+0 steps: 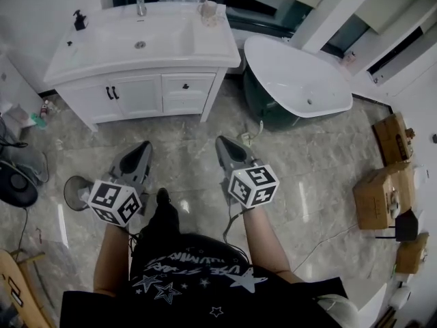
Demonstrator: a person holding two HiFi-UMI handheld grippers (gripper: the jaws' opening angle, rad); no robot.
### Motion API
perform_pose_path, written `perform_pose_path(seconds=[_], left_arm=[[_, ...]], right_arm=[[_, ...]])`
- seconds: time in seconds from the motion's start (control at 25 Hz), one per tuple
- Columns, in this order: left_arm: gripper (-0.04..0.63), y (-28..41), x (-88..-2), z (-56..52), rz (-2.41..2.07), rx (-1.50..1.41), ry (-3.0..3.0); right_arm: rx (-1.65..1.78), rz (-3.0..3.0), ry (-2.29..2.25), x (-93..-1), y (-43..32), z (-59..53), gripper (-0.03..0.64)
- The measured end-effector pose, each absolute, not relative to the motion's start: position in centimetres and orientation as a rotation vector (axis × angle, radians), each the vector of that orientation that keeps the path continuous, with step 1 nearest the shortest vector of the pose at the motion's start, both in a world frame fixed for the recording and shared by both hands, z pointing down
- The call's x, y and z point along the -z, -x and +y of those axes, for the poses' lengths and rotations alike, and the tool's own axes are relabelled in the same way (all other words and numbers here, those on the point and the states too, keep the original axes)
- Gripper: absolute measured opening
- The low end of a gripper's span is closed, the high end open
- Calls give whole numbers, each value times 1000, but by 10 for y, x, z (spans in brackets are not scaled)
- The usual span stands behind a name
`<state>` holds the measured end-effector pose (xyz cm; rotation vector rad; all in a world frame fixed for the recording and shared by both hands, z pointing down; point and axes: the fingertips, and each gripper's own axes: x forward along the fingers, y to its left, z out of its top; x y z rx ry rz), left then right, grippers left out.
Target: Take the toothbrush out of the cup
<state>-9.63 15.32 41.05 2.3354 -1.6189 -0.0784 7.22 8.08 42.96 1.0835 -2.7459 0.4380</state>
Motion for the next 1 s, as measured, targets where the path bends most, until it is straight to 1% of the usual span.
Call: perform_pose_path(seconds=[0.28,0.56,0.8,1.0], left_arm=[[8,153,-407,78,-1578,55,-2363],[8,198,-409,22,-1524,78,-2372],[8,220,-413,-16,-1455,85,-2412],[8,226,-411,-41,-1434,93,-2427]], right_arm=[[-426,-2713,-1125,-422,-19,7,0],[-431,-2668,-1182,-423,16,-42,0],[-417,-2640,-1248,-425,37,-69,0],[-415,-2618,-1299,-424,32,-91,0]])
